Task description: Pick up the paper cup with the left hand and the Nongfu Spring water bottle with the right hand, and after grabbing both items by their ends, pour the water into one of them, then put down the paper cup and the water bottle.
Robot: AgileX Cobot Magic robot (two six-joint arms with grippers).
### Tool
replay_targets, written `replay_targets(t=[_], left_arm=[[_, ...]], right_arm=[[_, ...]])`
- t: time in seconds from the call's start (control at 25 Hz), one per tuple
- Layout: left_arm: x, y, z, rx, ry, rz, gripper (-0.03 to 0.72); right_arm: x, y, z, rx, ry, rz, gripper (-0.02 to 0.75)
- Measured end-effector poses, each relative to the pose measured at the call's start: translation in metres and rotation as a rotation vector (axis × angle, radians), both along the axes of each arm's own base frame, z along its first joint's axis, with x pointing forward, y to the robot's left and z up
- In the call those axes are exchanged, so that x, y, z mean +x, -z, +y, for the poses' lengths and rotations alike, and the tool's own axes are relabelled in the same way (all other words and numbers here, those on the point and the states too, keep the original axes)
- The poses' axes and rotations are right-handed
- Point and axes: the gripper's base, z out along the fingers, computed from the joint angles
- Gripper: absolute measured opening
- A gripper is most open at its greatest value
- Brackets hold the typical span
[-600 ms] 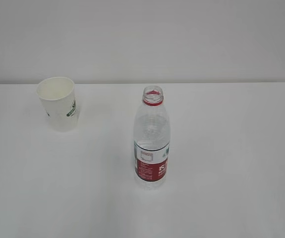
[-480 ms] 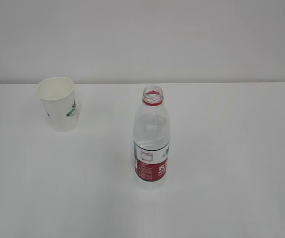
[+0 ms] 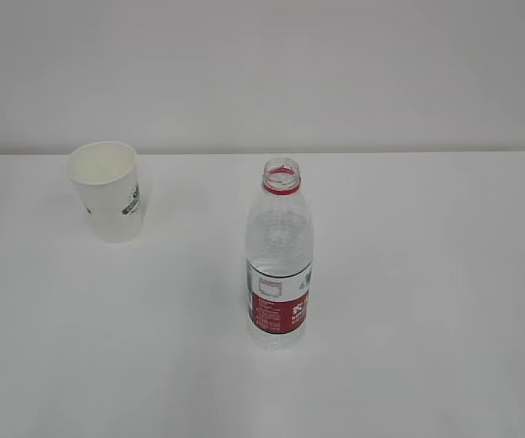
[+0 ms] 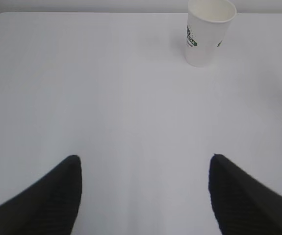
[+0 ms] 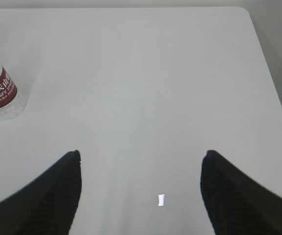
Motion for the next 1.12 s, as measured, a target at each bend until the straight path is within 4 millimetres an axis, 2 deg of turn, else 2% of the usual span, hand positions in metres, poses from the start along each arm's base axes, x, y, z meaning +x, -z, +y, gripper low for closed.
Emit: replay_targets(t=[1.12], left_arm=[[0.0, 0.0, 0.0, 0.0, 0.0, 0.0, 0.587]], right_arm=[[0.0, 0.0, 0.0, 0.0, 0.0, 0.0, 0.568]])
